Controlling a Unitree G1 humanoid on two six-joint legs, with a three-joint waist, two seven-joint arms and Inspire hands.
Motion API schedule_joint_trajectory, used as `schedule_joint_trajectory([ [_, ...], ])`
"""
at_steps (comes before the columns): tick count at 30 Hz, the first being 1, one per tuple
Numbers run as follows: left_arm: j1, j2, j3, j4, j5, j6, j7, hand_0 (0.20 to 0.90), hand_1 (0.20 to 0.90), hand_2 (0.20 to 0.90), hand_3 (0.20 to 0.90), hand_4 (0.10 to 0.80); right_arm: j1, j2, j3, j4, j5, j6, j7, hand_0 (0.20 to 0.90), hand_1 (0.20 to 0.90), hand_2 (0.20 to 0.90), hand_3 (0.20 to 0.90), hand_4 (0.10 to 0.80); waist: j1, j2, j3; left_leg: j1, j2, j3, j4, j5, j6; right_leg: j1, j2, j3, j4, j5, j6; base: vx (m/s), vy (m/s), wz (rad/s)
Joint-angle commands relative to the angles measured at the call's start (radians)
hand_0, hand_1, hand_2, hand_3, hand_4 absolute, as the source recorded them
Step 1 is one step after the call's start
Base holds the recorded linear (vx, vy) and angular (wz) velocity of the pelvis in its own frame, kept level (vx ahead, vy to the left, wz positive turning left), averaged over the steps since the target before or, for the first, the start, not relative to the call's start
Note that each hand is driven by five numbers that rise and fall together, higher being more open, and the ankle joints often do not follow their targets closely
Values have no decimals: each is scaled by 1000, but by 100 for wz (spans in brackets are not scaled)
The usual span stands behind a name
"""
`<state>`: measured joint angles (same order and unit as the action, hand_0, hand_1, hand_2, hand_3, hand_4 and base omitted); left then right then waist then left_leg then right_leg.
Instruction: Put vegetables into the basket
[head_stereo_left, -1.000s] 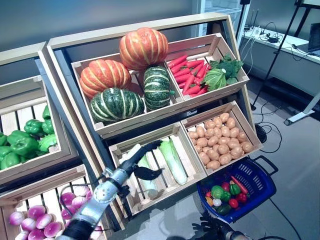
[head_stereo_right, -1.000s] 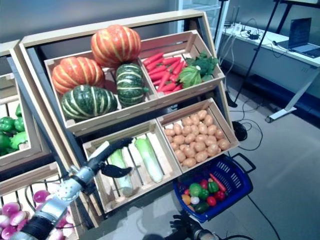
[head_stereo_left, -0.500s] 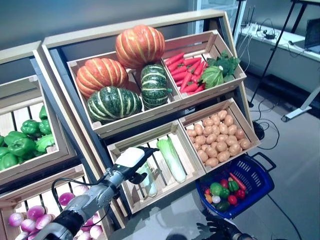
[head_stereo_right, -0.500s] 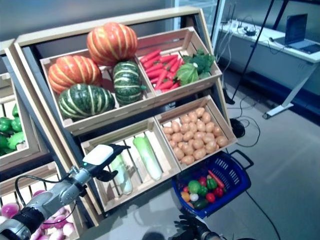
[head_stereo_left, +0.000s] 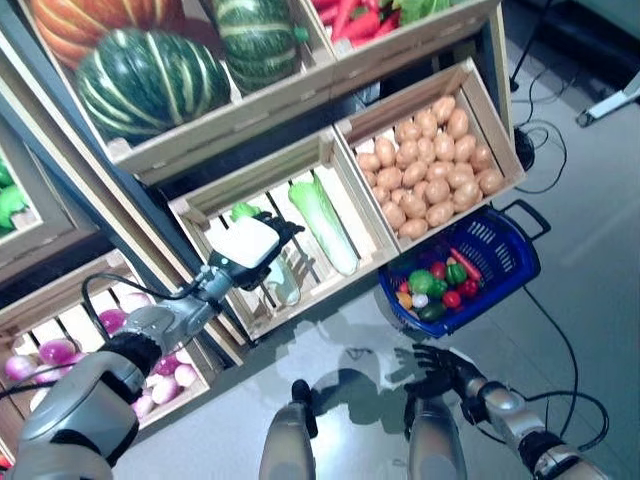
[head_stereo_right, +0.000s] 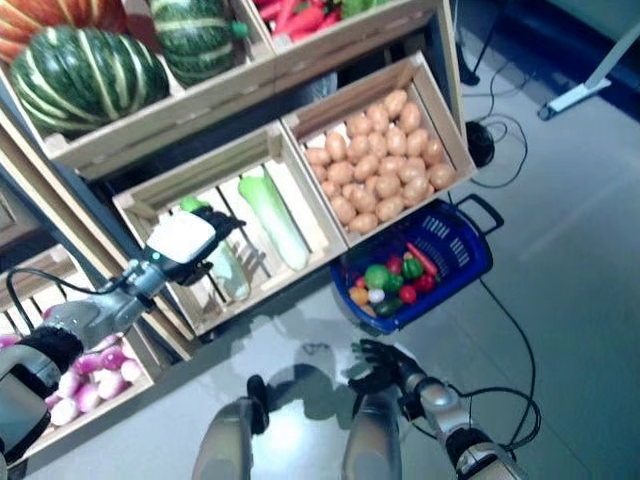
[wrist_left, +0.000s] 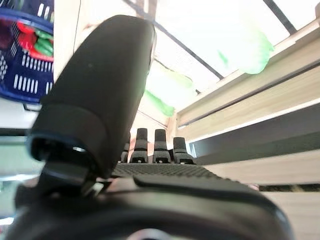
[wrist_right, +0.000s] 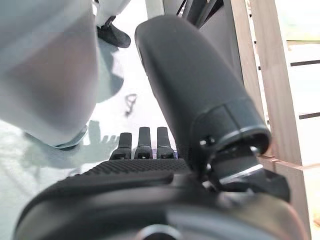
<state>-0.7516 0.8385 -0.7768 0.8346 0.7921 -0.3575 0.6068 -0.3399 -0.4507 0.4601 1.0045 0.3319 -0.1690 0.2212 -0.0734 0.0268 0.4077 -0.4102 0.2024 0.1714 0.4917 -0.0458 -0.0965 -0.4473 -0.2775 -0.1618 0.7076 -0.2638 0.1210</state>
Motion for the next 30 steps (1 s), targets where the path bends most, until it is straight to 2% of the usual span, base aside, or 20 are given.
schedule_joint_trajectory([
  [1, -123, 80, 55, -3, -15, 74, 115, 900, 900, 900, 900, 800, -28, -59, 14, -75, 98, -39, 51, 900, 900, 900, 900, 800, -9, -5, -28, -44, 27, 10, 174, -138, 0, -20, -9, 30, 56, 23, -55, -66, 15, 2],
  [7, -195, 128, -1, 3, 36, 156, 87, 900, 900, 900, 900, 800, -33, -94, 2, -123, 149, -22, 69, 900, 900, 900, 900, 800, -18, -5, -11, -129, 37, -11, 259, -174, -8, -116, -27, 46, 152, -5, -50, -44, 15, 2],
  [15, -228, 169, -17, 53, 32, 289, 44, 900, 900, 900, 900, 800, -38, -127, -17, -137, 186, -10, 71, 900, 900, 900, 900, 800, -21, -2, -2, -189, 34, -33, 308, -194, -17, -182, -39, 61, 205, -19, -40, -1, 2, 0],
  [19, -250, 175, -20, 76, 27, 299, 44, 900, 900, 900, 900, 800, -50, -135, -18, -133, 204, -5, 70, 900, 900, 900, 900, 800, -21, -2, 0, -202, 33, -38, 312, -196, -21, -195, -39, 63, 210, -21, -38, -3, 7, 2],
  [26, -300, 201, -33, 106, 53, 380, -36, 900, 900, 900, 900, 800, -63, -172, -39, -150, 247, 20, 73, 900, 900, 900, 900, 800, -22, -15, 16, -280, 41, -61, 372, -210, -33, -262, -42, 69, 252, -29, -31, -21, 12, 2],
  [30, -343, 217, -55, 126, 58, 386, -67, 900, 900, 900, 900, 800, -62, -197, -46, -156, 268, 15, 70, 900, 900, 900, 900, 800, -22, -21, 29, -340, 43, -79, 415, -219, -34, -317, -45, 73, 291, -38, -31, -26, 15, 3],
])
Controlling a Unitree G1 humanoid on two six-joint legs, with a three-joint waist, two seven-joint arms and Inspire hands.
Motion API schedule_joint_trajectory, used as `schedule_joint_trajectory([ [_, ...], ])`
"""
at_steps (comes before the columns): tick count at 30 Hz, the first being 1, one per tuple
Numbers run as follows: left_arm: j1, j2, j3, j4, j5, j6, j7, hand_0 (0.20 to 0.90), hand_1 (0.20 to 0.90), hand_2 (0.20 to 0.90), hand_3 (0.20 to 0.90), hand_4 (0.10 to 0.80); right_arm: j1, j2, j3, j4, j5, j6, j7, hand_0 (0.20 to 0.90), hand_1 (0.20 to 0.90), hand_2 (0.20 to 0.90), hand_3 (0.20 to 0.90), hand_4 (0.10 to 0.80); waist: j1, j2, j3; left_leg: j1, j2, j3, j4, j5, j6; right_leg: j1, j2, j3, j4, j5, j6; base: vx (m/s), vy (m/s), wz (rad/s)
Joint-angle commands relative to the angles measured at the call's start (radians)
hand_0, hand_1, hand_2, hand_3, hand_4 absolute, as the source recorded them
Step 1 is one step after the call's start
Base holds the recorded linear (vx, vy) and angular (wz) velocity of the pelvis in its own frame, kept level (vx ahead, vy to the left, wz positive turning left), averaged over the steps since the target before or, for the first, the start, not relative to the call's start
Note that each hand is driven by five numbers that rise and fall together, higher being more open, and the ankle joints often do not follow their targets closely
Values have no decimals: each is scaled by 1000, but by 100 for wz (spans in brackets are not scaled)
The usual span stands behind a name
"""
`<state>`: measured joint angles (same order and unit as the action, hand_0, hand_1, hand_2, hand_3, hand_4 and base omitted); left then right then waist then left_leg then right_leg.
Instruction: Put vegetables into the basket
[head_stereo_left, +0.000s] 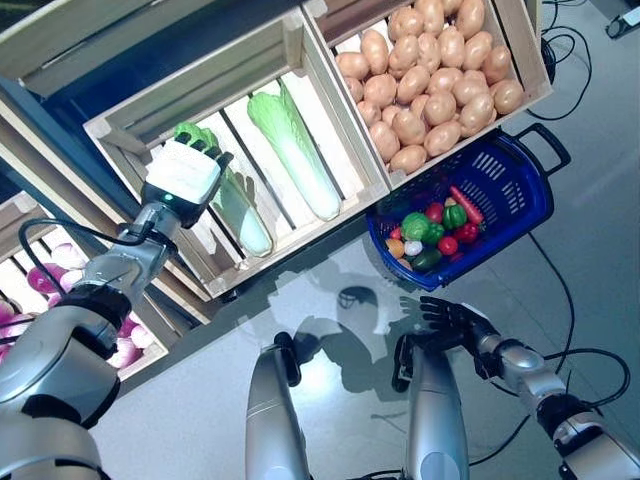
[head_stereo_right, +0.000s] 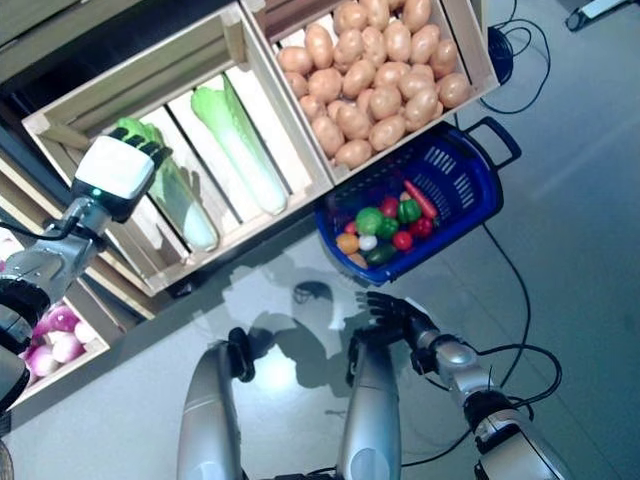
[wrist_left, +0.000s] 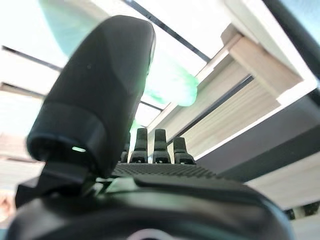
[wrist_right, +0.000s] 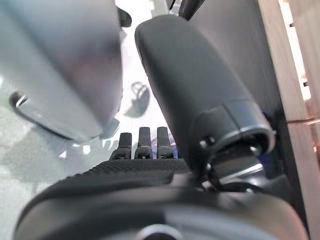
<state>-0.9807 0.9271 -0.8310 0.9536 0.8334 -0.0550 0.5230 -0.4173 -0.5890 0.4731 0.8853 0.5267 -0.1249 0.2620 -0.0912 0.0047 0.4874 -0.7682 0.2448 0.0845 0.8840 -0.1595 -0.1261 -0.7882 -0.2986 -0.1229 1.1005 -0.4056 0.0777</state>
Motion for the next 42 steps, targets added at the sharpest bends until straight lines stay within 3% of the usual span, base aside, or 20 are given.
schedule_joint_trajectory([
  [1, -124, 133, -9, 9, 14, 79, 25, 900, 900, 900, 900, 800, 17, -67, -61, -48, 80, -24, 26, 900, 900, 900, 900, 800, -5, -2, -45, 12, 3, 2, 56, -142, -12, 18, -26, 40, -70, 71, 22, 13, 1, 5],
  [9, -211, 167, -59, 7, 31, 39, 123, 900, 900, 900, 900, 800, 24, -123, -90, -66, 131, -37, 19, 900, 900, 900, 900, 800, -5, -11, -26, -85, 14, -13, 133, -154, -10, -73, -29, 33, 7, 59, 22, -17, 6, 1],
  [12, -244, 175, -98, 21, 56, 20, 91, 900, 900, 900, 900, 800, 31, -151, -112, -61, 158, -62, 38, 900, 900, 900, 900, 800, -7, -15, -18, -133, 20, -25, 180, -165, -9, -115, -30, 33, 53, 46, 21, 0, 0, 0],
  [25, -284, 224, -161, -20, 171, -19, 143, 900, 900, 900, 900, 800, 35, -208, -141, -104, 176, -57, 21, 900, 900, 900, 900, 800, -5, -19, -7, -264, 38, -53, 292, -186, -4, -238, -53, 36, 164, 25, 19, -4, -6, -3],
  [35, -289, 250, -181, -9, 130, 39, -187, 900, 900, 900, 900, 800, 72, -236, -182, -159, 198, -47, 11, 900, 900, 900, 900, 800, -10, -26, 1, -335, 56, -64, 340, -183, 0, -303, -70, 33, 214, 20, 19, -6, 1, -1],
  [39, -279, 261, -183, -17, 113, 28, -205, 900, 900, 900, 900, 800, 85, -259, -206, -184, 212, -37, 5, 900, 900, 900, 900, 800, -12, -28, 1, -337, 61, -61, 340, -182, 2, -306, -73, 30, 217, 21, 19, -9, 3, -3],
  [40, -282, 262, -186, -16, 105, 26, -207, 632, 632, 632, 632, 621, 85, -263, -210, -185, 213, -37, 5, 900, 900, 900, 900, 800, -12, -28, 1, -335, 63, -61, 338, -181, 2, -305, -75, 29, 216, 22, 19, 0, 0, 0],
  [41, -283, 265, -188, -12, 96, 17, -200, 542, 542, 542, 542, 562, 84, -271, -214, -183, 218, -40, 10, 900, 900, 900, 900, 800, -11, -28, -1, -335, 65, -60, 338, -180, 2, -305, -77, 27, 215, 23, 19, 0, 0, 0],
  [42, -283, 266, -189, -6, 90, 4, -195, 300, 300, 300, 300, 400, 81, -276, -216, -178, 224, -45, 14, 900, 900, 900, 900, 800, -10, -28, -2, -335, 68, -61, 339, -179, 1, -305, -79, 26, 217, 23, 20, 1, 0, -3],
])
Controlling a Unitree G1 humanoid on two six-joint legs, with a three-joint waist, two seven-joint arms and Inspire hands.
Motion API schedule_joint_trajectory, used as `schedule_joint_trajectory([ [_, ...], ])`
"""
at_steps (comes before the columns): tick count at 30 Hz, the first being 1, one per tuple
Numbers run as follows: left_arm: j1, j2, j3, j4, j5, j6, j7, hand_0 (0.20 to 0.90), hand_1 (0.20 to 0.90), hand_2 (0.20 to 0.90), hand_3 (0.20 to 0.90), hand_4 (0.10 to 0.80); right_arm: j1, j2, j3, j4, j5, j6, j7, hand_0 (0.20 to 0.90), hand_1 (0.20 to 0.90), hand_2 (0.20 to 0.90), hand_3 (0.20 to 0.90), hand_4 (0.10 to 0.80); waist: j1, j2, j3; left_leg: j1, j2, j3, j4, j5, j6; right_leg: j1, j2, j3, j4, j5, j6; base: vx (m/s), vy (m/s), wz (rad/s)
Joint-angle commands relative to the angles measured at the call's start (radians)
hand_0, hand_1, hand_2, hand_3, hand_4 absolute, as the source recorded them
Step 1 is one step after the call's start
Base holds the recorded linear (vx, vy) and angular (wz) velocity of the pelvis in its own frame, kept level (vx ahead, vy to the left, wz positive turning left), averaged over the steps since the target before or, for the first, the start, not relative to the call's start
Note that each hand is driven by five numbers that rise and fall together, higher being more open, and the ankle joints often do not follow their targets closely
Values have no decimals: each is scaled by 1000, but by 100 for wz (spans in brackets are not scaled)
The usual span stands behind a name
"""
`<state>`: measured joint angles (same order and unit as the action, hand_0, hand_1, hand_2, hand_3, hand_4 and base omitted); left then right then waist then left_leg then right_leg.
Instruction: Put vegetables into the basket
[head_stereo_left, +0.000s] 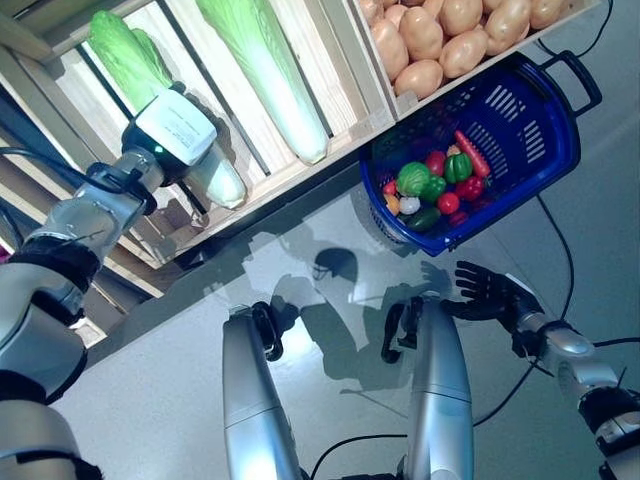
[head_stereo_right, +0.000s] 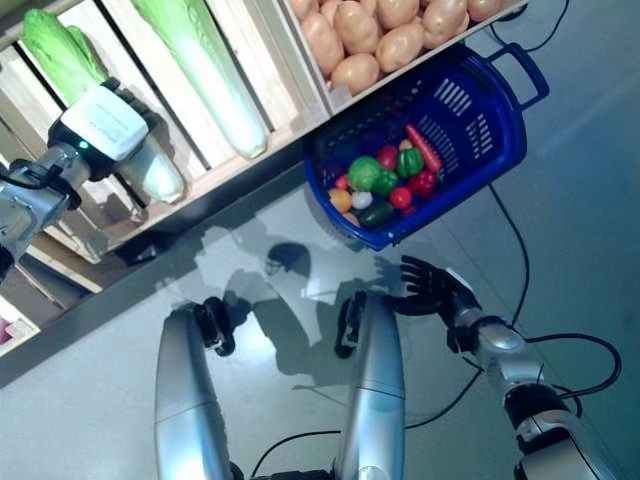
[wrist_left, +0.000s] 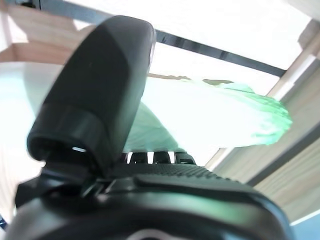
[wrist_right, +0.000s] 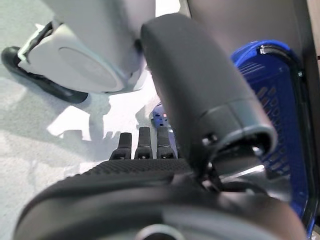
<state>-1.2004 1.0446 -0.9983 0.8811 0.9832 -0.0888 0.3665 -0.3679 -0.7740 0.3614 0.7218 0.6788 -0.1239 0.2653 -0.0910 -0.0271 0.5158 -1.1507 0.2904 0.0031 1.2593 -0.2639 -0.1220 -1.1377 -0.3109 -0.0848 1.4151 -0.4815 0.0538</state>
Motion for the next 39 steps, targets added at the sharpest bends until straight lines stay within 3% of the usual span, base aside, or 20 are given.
schedule_joint_trajectory([
  [1, -64, 149, -24, 67, -67, 37, -39, 300, 300, 300, 300, 400, 29, -95, -104, -12, 76, -48, 12, 900, 900, 900, 900, 800, -10, 4, -31, 45, 24, 21, -36, -74, -2, 42, -68, -12, -97, 98, 43, -5, -6, -3],
  [13, -38, 150, -8, 54, -146, -22, 53, 300, 300, 300, 300, 400, -9, -95, -92, -24, 113, -84, 17, 900, 900, 900, 900, 800, -7, 9, -50, 113, 34, 50, -83, -65, 9, 113, -65, -33, -151, 105, 45, -1, -1, 0],
  [19, 10, 165, 51, 9, -275, -82, 200, 300, 300, 300, 300, 400, -2, -86, -83, -50, 121, -109, 30, 900, 900, 900, 900, 800, -11, 24, -71, 246, 32, 101, -179, -50, 16, 241, -45, -39, -255, 129, 44, 22, -7, -2],
  [21, 44, 162, 90, 2, -360, -134, 271, 300, 300, 300, 300, 400, 6, -61, -75, -55, 113, -132, 31, 900, 900, 900, 900, 800, -13, 28, -88, 292, 28, 111, -212, -45, 16, 285, -37, -34, -287, 133, 41, 84, -25, -1],
  [24, 111, 152, 180, -26, -481, -209, 329, 300, 300, 300, 300, 400, 24, -29, -71, -74, 90, -170, 32, 900, 900, 900, 900, 800, -14, 32, -117, 360, 18, 126, -271, -30, 12, 347, -26, -29, -339, 142, 35, 100, -25, -3],
  [26, 190, 131, 286, -70, -545, -286, 360, 300, 300, 300, 300, 400, 45, 14, -75, -109, 48, -198, 11, 900, 900, 900, 900, 800, -11, 37, -146, 417, 12, 137, -321, -16, 15, 399, -22, -26, -383, 151, 30, 121, -32, -7],
  [30, 312, 90, 457, -149, -629, -389, 350, 300, 300, 300, 300, 400, 71, 61, -91, -171, -13, -207, -6, 900, 900, 900, 900, 800, -5, 39, -189, 507, 0, 150, -391, -9, 23, 478, -19, -31, -443, 156, 25, 93, -48, -3],
  [32, 344, 72, 502, -175, -664, -421, 341, 300, 300, 300, 300, 400, 74, 74, -92, -190, -32, -219, -2, 900, 900, 900, 900, 800, -3, 40, -200, 529, -4, 149, -408, -7, 24, 498, -19, -32, -457, 157, 24, 13, -42, -1],
  [33, 373, 53, 543, -197, -689, -448, 329, 300, 300, 300, 300, 400, 75, 84, -92, -209, -40, -223, -5, 900, 900, 900, 900, 800, 1, 41, -214, 544, -7, 156, -445, 23, 34, 512, -18, -40, -493, 187, 14, -17, -49, -2],
  [36, 436, 1, 629, -247, -800, -511, 263, 300, 300, 300, 300, 400, 68, 105, -91, -241, -51, -233, -17, 900, 900, 900, 900, 800, 13, 40, -238, 598, -16, 158, -484, 22, 34, 564, -20, -49, -528, 189, 15, 38, -74, 4],
  [39, 508, -84, 730, -299, -1016, -578, 119, 300, 300, 300, 300, 400, 45, 139, -87, -279, -65, -257, -17, 900, 900, 900, 900, 800, 24, 36, -257, 655, -25, 159, -523, 24, 32, 620, -19, -62, -565, 194, 17, 32, -77, 7],
])
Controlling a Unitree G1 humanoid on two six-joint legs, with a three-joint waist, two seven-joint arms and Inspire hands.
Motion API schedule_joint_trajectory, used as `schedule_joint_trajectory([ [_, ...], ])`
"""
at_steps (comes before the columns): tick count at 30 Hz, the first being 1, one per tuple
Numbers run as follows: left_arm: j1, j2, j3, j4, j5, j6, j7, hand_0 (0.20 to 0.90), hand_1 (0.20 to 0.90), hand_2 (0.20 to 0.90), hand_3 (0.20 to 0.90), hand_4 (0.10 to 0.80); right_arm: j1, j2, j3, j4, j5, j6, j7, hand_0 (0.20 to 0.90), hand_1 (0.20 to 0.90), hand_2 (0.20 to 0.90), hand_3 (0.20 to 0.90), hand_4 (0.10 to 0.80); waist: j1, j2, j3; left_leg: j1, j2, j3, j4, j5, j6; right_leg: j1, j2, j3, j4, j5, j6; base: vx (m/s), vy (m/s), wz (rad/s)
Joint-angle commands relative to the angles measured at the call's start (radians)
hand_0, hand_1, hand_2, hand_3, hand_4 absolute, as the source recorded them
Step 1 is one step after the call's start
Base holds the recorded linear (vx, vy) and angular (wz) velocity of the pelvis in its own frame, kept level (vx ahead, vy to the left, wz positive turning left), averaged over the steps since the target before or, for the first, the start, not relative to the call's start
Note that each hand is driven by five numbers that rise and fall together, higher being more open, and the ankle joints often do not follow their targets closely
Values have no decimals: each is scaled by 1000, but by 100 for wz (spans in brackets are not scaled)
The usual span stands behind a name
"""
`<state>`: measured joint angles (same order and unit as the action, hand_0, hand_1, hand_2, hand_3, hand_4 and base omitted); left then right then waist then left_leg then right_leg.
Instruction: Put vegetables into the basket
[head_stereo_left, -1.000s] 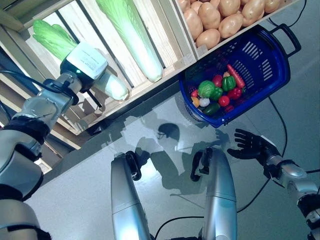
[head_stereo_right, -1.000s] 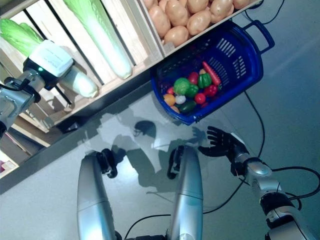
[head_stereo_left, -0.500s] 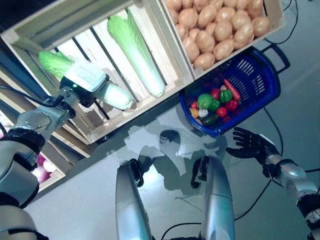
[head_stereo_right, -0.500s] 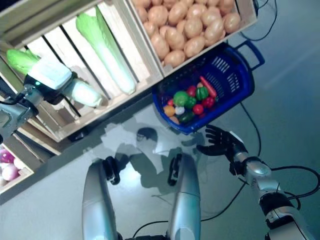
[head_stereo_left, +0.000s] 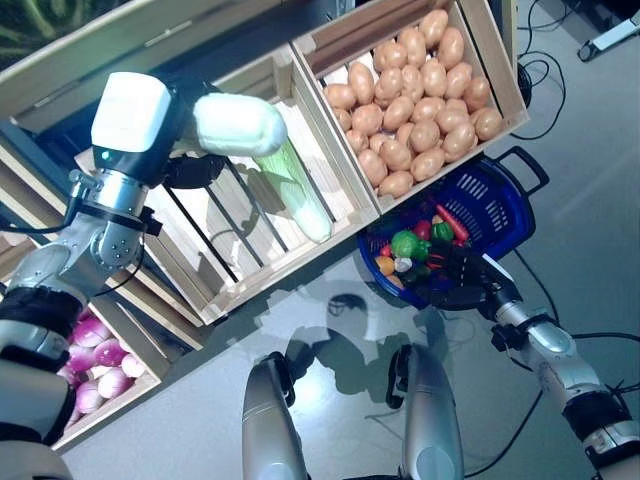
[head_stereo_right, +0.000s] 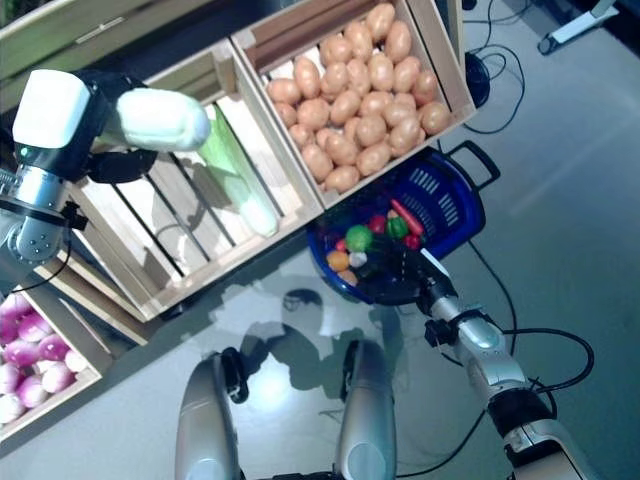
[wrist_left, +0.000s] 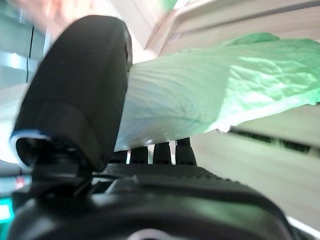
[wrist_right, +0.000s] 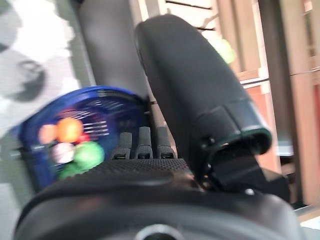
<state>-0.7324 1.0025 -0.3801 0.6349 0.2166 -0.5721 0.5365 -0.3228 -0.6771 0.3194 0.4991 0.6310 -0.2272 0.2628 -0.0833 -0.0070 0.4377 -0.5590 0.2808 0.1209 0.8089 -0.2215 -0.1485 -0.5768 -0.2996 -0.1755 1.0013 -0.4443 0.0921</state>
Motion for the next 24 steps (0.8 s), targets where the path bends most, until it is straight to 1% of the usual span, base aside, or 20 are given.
schedule_joint_trajectory([
  [1, 59, -72, 137, -64, -321, -116, -94, 300, 300, 300, 300, 400, -10, 53, -42, -67, -30, -160, -16, 900, 900, 900, 900, 800, 19, 15, -183, 79, -17, 41, -88, -15, 58, 75, -29, 25, -164, 159, -19, 40, -76, 2],
  [3, 90, -152, 183, -93, -479, -135, -234, 300, 300, 300, 300, 400, -35, 80, -33, -88, -59, -176, -32, 900, 900, 900, 900, 800, 25, 11, -196, 121, -24, 40, -129, -5, 59, 116, -21, 19, -201, 168, -16, 44, -59, -2],
  [4, 99, -178, 191, -106, -508, -131, -263, 300, 300, 300, 300, 400, -41, 91, -31, -95, -70, -179, -41, 900, 900, 900, 900, 800, 27, 10, -201, 133, -28, 39, -141, -1, 58, 129, -18, 17, -216, 173, -15, 59, -60, -1],
  [7, 139, -284, 222, -159, -696, -102, -408, 300, 300, 300, 300, 400, -66, 126, -23, -133, -117, -175, -69, 900, 900, 900, 900, 800, 36, 6, -227, 202, -41, 40, -221, 30, 57, 205, 1, 0, -306, 200, -11, 75, -59, 5],
  [9, 164, -353, 237, -187, -849, -59, -504, 300, 300, 300, 300, 400, -83, 138, -14, -156, -149, -166, -83, 900, 900, 900, 900, 800, 40, 4, -247, 253, -51, 49, -281, 53, 56, 260, 18, -18, -377, 219, -10, 109, -59, -7],
  [10, 177, -401, 243, -206, -920, -26, -547, 300, 300, 300, 300, 400, -97, 151, -6, -165, -161, -158, -92, 900, 900, 900, 900, 800, 42, 2, -259, 285, -55, 57, -315, 66, 54, 294, 31, -27, -419, 230, -9, 120, -62, -13],
  [13, 206, -504, 230, -243, -1042, 63, -632, 300, 300, 300, 300, 400, -126, 181, 5, -187, -178, -112, -104, 900, 900, 900, 900, 800, 46, -5, -292, 359, -65, 74, -396, 96, 52, 373, 54, -50, -528, 263, -4, 148, -64, -19],
  [16, 239, -574, 228, -275, -1161, 170, -702, 300, 300, 300, 300, 400, -146, 194, 8, -199, -202, -50, -100, 900, 900, 900, 900, 800, 50, -13, -318, 436, -72, 97, -488, 128, 50, 456, 75, -73, -642, 296, 3, 122, -51, -8],
  [18, 244, -602, 221, -288, -1197, 219, -712, 300, 300, 300, 300, 400, -163, 194, 15, -194, -222, -19, -102, 900, 900, 900, 900, 800, 51, -16, -334, 467, -79, 104, -541, 152, 48, 492, 90, -81, -704, 319, 7, 89, -41, -10],
  [19, 245, -610, 218, -292, -1206, 237, -717, 300, 300, 300, 300, 400, -169, 192, 17, -193, -228, -8, -104, 900, 900, 900, 900, 800, 52, -18, -339, 479, -81, 106, -559, 158, 47, 505, 94, -84, -724, 325, 9, 113, -53, -4],
  [21, 248, -629, 206, -301, -1233, 267, -708, 300, 300, 300, 300, 400, -191, 188, 28, -186, -220, 52, -101, 900, 900, 900, 900, 800, 54, -22, -352, 522, -87, 113, -615, 180, 46, 552, 109, -90, -788, 346, 13, 102, -52, -10],
  [24, 236, -652, 182, -282, -1219, 309, -704, 300, 300, 300, 300, 400, -244, 197, 43, -152, -172, 154, -86, 900, 900, 900, 900, 800, 56, -28, -372, 572, -96, 119, -691, 210, 44, 604, 123, -96, -865, 385, 21, 96, -59, -8],
])
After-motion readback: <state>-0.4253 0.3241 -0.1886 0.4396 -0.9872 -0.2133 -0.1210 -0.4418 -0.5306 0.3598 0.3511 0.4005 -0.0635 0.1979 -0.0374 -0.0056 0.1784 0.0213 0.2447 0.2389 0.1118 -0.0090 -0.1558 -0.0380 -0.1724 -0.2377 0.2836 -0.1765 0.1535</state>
